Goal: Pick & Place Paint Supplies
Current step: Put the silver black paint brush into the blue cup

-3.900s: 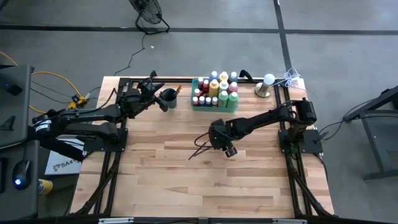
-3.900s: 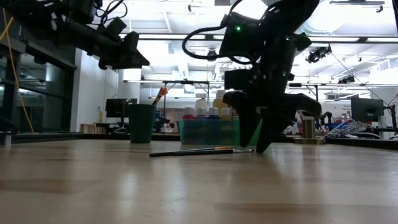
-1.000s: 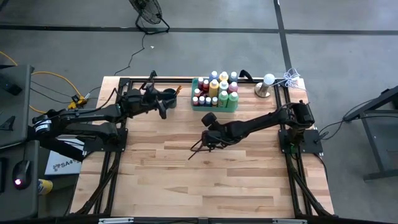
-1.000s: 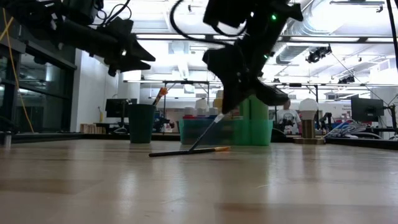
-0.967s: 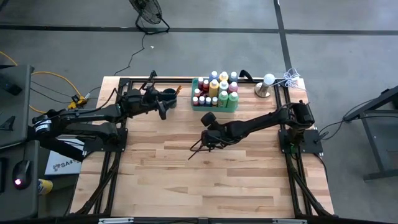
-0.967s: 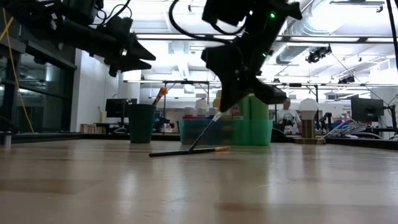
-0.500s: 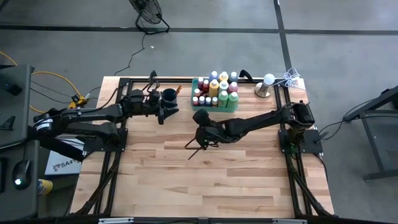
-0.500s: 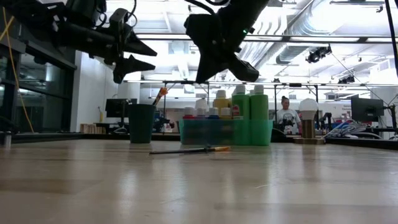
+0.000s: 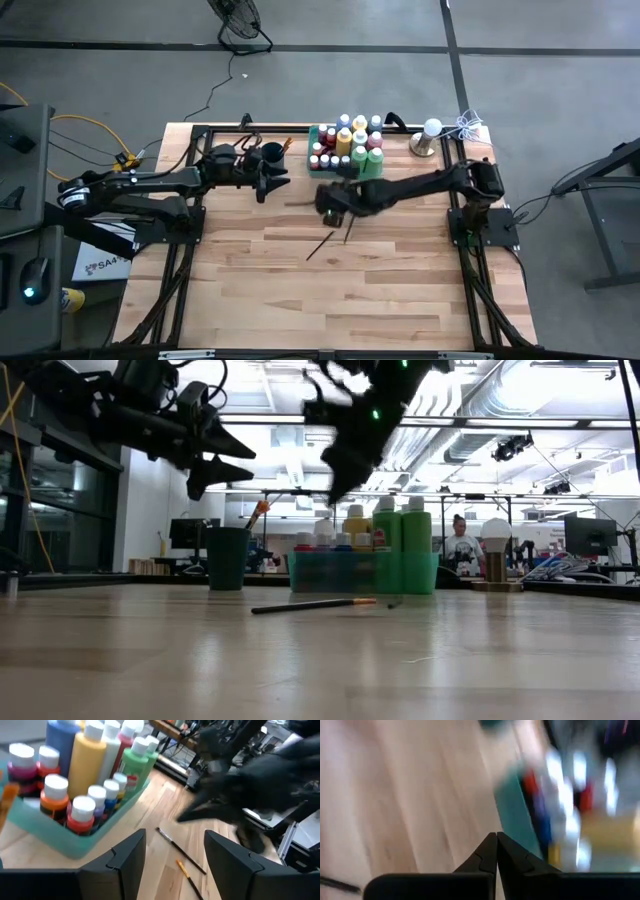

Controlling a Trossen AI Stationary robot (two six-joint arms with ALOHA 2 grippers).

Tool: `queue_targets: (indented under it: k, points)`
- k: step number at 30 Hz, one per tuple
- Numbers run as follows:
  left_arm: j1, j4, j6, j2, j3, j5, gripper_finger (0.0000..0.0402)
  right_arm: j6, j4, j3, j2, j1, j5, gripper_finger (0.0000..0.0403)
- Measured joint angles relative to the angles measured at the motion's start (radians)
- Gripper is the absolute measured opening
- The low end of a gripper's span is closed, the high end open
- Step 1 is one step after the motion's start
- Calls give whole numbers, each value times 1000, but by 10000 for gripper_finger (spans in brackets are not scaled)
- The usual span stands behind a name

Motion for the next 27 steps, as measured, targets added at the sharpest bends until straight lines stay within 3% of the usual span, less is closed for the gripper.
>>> queue_targets:
  k: [4,11,19,27]
  points:
    - [0,10,69,-2,0,0,198,367,-223,-1,-7,-54,-141,14]
    - [0,3,180,-3,0,0,198,738,-466,-26,-7,-71,-242,90]
    - [0,1,255,-14,1,6,198,1146,-504,-130,-7,-25,-351,194]
    - [0,4,290,-14,1,16,198,1376,-527,-180,-7,-7,-345,225]
